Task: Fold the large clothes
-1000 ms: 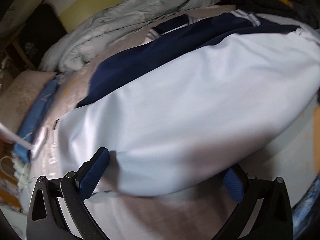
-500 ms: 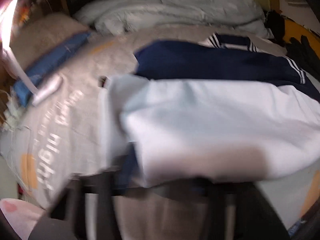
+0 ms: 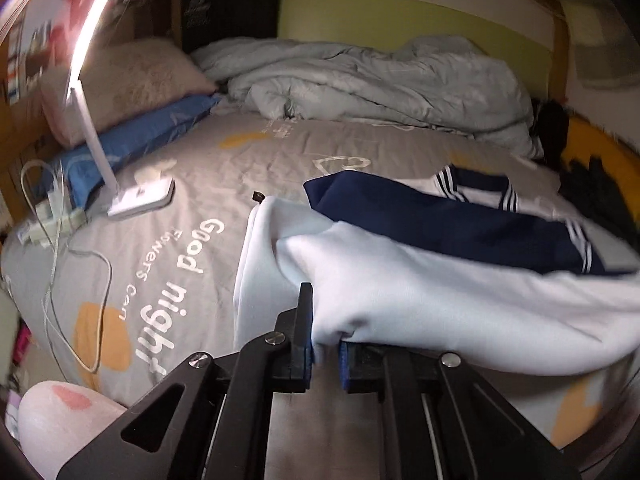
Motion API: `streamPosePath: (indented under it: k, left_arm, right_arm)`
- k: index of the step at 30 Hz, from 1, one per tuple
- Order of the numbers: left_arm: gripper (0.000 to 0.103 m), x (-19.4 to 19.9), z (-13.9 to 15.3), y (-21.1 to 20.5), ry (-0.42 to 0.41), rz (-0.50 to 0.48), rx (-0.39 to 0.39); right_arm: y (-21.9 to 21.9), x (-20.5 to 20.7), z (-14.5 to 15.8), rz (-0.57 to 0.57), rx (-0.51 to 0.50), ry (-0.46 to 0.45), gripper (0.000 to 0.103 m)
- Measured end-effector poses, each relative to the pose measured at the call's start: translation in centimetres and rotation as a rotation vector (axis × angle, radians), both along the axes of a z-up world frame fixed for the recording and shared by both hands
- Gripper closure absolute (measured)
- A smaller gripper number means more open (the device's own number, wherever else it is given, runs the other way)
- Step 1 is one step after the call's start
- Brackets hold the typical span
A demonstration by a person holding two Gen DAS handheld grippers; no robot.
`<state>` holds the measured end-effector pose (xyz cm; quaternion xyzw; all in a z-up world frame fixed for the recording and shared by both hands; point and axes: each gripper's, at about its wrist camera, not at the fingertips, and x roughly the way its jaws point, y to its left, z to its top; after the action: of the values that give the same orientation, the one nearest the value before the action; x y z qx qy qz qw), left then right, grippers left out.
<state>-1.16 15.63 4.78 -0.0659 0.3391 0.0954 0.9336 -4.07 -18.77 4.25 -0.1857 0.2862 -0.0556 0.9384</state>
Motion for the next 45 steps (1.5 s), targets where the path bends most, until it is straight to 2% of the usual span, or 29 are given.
streamPosePath:
  k: [2,4,5,6,7,10,12,13,15,20,23,26,30,31,32,33,34,38,40,44,45]
  left_arm:
    - [0.093,1.6,0.9,0.5,0.016,-0.001,-0.05]
    - [0.093,3.6,1.8,0.3,0.032,-0.003,-0.049]
    - [0.093,4.8,2.2,0.0,0.034,-0.011,-0.049]
    - [0.093,6.2,2.6,0.0,0.034,-0.021,-0.056]
    - [0.093,7.7,2.8,0.4,0.036,-0.034,-0.082]
    - [0.093,12.0,2.6,2.8,0.075,-0.051,-0.225]
    - [0.093,15.0,1.7,3.7,0.133,-0.042,-0.267]
    - [0.093,16.4,1.0,3.9,0.16,-0.039,-0.279]
    - [0.093,18.7,0.1,3.7,0.186,-0.033,-0.241]
    - [0.093,23.1,-1.4,2.2,0.201,-0.044,-0.126]
    - [0.093,26.5,-3.1,2.3,0.276,-0.047,-0.137]
    - [0.093,28.3,-4.4,2.6,0.288,-0.047,-0.163]
    - [0.084,28.3,-4.6,2.5,0.245,-0.067,-0.151]
    - [0.072,28.0,-4.4,2.5,0.245,-0.068,-0.158]
    - [0.059,27.5,-4.1,2.7,0.24,-0.066,-0.166]
    - [0.053,26.8,-3.5,2.9,0.223,-0.069,-0.173]
    - [0.042,26.0,-2.8,3.0,0.196,-0.085,-0.186]
    - [0.021,22.5,0.8,3.0,0.075,-0.111,-0.2]
    - [0.016,20.6,2.7,2.5,0.017,-0.11,-0.171]
    - [0.01,16.2,4.5,1.4,-0.075,-0.115,-0.129]
    - [0.01,15.2,4.5,1.0,-0.086,-0.12,-0.108]
  right_arm:
    - [-0.1,0.7,0.8,0.007,0.018,0.0,0.086]
    - [-0.6,2.8,2.0,0.001,0.057,-0.002,0.086]
    - [-0.9,4.6,2.6,-0.006,0.079,0.004,0.086]
    - [-1.8,8.8,3.0,-0.034,0.139,0.04,0.086]
    - [-1.8,8.8,3.0,-0.034,0.139,0.04,0.086]
    - [-3.8,15.5,2.1,-0.073,0.26,0.12,0.086]
    - [-4.0,18.6,1.2,-0.059,0.288,0.168,0.086]
    - [-4.0,18.6,1.2,-0.059,0.288,0.168,0.085]
    - [-3.7,21.9,0.1,-0.071,0.299,0.208,0.085]
    - [-3.0,25.9,-1.2,-0.092,0.269,0.232,0.085]
    - [-3.5,28.0,-2.3,-0.105,0.299,0.265,0.084]
    - [-3.7,29.0,-2.7,-0.087,0.321,0.22,0.083]
    - [-4.1,29.3,-3.0,-0.078,0.323,0.188,0.077]
    - [-4.1,28.9,-2.7,-0.073,0.325,0.176,0.071]
    - [-4.3,28.5,-2.4,-0.075,0.327,0.159,0.054]
    - [-4.6,27.9,-1.8,-0.088,0.329,0.131,0.043]
    - [-5.0,27.3,-1.3,-0.094,0.34,0.107,0.03]
    - [-7.4,25.3,0.6,-0.087,0.509,0.12,0.025]
    - [-8.6,23.8,1.6,-0.094,0.562,0.097,0.024]
    - [-9.6,21.3,2.7,-0.113,0.543,0.048,0.02]
    - [-10.3,19.3,3.5,-0.131,0.523,0.007,0.019]
